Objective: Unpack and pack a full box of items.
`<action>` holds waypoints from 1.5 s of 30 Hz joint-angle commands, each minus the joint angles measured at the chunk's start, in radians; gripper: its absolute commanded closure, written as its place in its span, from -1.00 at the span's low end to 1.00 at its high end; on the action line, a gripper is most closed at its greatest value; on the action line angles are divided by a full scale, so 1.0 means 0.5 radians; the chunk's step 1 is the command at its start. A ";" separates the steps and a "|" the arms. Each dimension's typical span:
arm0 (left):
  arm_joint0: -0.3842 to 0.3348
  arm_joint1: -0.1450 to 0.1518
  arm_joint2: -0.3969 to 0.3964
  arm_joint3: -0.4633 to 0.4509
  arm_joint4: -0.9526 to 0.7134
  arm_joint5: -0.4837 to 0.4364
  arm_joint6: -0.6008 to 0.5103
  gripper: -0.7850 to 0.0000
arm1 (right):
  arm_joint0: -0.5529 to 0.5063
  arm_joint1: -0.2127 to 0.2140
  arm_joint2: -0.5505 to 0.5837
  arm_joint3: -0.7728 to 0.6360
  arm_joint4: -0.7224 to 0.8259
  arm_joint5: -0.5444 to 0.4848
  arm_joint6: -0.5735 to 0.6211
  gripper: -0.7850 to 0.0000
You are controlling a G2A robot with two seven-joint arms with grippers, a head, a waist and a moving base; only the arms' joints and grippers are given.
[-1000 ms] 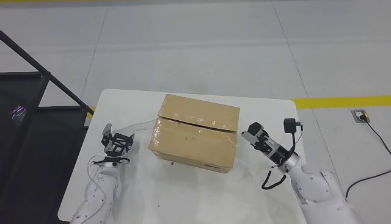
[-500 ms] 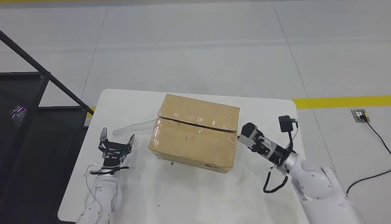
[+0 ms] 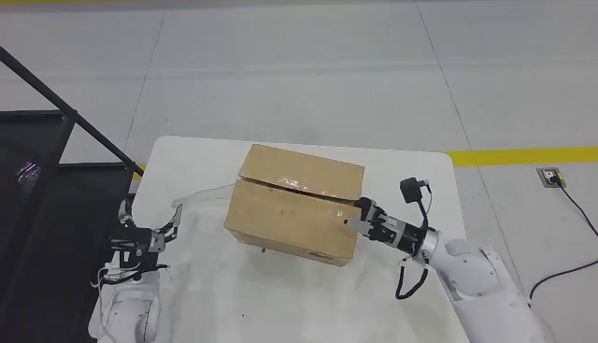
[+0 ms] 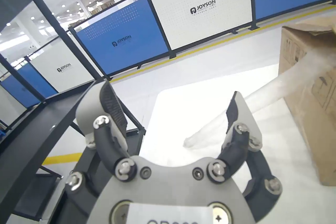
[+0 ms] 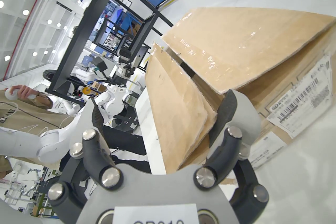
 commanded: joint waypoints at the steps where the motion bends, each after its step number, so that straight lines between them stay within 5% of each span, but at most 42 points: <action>1: 0.005 -0.002 -0.009 -0.026 -0.077 -0.065 0.028 -1.00 | -0.010 0.007 -0.002 -0.012 0.169 -0.102 0.090 -1.00; 8: 0.032 0.003 -0.069 -0.141 -0.258 -0.318 0.105 -1.00 | -0.048 0.057 0.013 -0.067 0.642 -0.362 0.547 -1.00; 12: 0.036 0.011 -0.099 -0.193 -0.293 -0.471 0.101 -1.00 | -0.064 0.106 -0.070 -0.207 0.707 -0.301 0.611 -1.00; 27: 0.134 0.097 -0.117 -0.254 0.307 -1.165 0.165 -1.00 | -0.159 0.389 -0.439 -0.393 -0.084 -0.532 0.380 -1.00; 35: 0.165 0.143 -0.111 -0.181 0.573 -1.372 0.165 -1.00 | -0.042 0.340 -0.534 -0.343 0.274 -0.265 0.046 -1.00; 41: 0.149 0.156 -0.072 -0.128 0.647 -1.360 0.121 -1.00 | 0.076 0.288 -0.570 -0.268 0.697 0.124 -0.227 -1.00; 45: 0.119 0.155 -0.038 -0.086 0.632 -1.310 0.081 -1.00 | 0.117 0.280 -0.574 -0.246 0.699 0.251 -0.244 -1.00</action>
